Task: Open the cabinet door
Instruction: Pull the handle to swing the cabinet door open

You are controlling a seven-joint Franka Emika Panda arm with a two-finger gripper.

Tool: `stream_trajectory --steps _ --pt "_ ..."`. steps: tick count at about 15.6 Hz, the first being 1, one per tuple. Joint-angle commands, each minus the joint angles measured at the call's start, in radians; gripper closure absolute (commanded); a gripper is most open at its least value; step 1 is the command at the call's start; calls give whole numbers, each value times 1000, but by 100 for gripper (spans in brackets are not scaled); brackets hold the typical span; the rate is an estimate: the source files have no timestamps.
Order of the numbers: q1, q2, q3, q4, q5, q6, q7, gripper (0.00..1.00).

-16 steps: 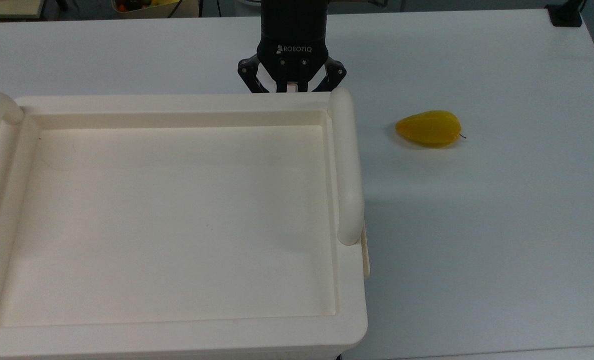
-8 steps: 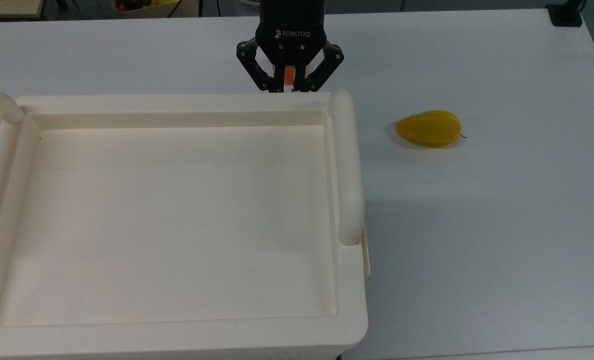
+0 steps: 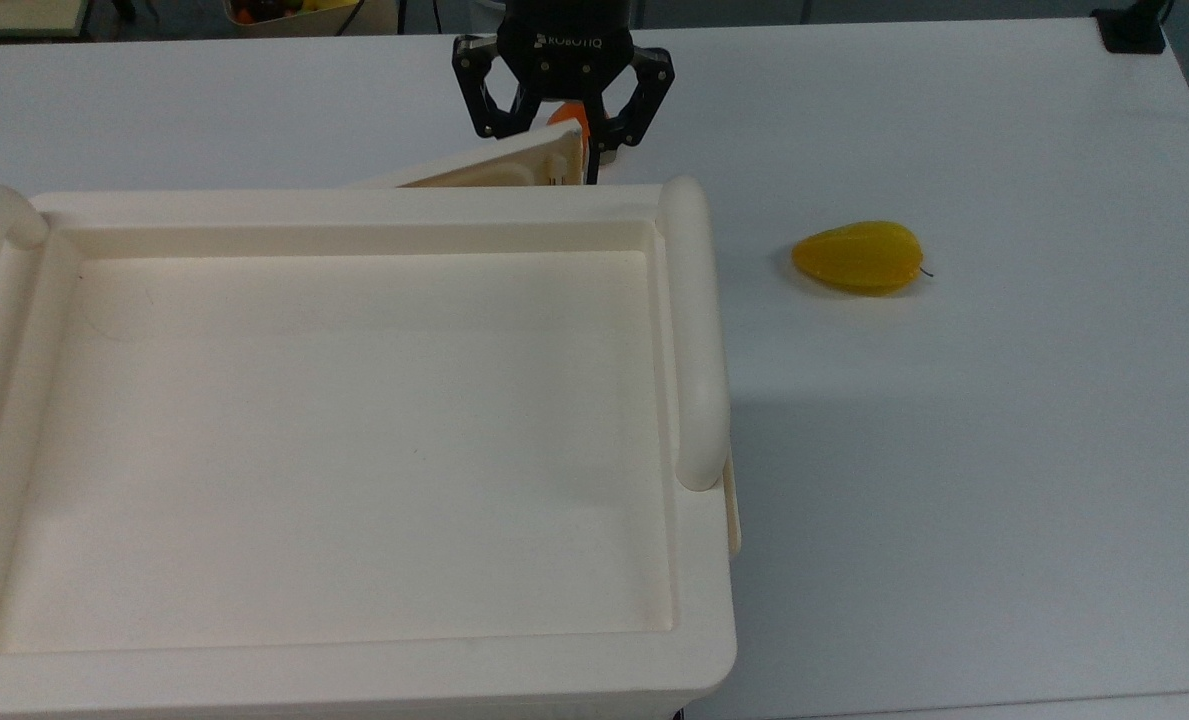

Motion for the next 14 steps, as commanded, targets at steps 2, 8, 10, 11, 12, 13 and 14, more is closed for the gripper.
stream_trajectory --steps 2,8,10,11,12,13,14 --pt "10 -59 -7 -14 23 -160 20 13" --pt "9 -159 -8 -8 32 -359 9 0" --pt "7 -168 -10 3 37 -359 9 0" --pt "9 -168 -10 27 39 -355 10 0" --pt "9 -165 -8 43 39 -347 12 0" --pt "9 -164 -7 49 39 -335 12 0" --pt "9 -164 -7 66 46 -300 13 0"
